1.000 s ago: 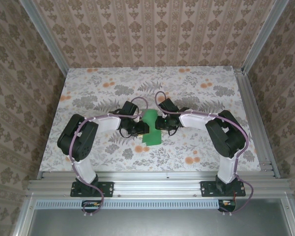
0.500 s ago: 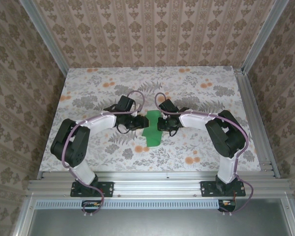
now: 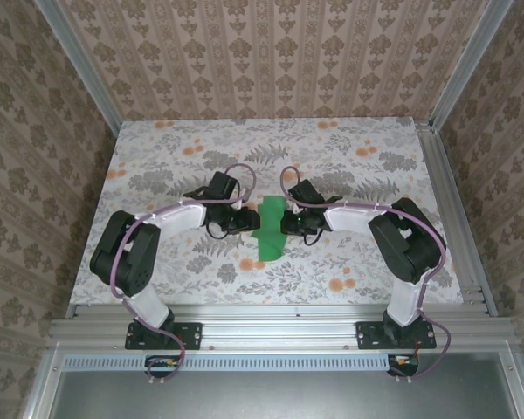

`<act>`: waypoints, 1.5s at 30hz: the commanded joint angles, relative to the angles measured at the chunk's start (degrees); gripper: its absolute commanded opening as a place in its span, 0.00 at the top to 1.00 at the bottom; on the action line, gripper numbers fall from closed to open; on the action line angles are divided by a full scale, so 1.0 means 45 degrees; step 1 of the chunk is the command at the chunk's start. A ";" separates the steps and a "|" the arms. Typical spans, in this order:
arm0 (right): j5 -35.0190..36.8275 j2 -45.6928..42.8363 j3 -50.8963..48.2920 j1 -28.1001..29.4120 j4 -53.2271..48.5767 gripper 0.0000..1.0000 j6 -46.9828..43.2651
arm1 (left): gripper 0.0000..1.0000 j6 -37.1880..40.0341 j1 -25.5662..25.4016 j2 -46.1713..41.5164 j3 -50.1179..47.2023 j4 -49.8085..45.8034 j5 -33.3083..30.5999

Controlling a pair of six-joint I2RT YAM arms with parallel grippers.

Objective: Fold a paper plane with a square sheet of paper (pick it up from the middle)
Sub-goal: Hold the square sheet of paper at the center of the table.

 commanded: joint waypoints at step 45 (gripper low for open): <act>-0.1283 -0.0804 -0.2211 0.0051 0.1809 0.68 0.1839 | 0.79 -0.1172 -0.1734 0.0662 -0.2077 0.2443 0.0079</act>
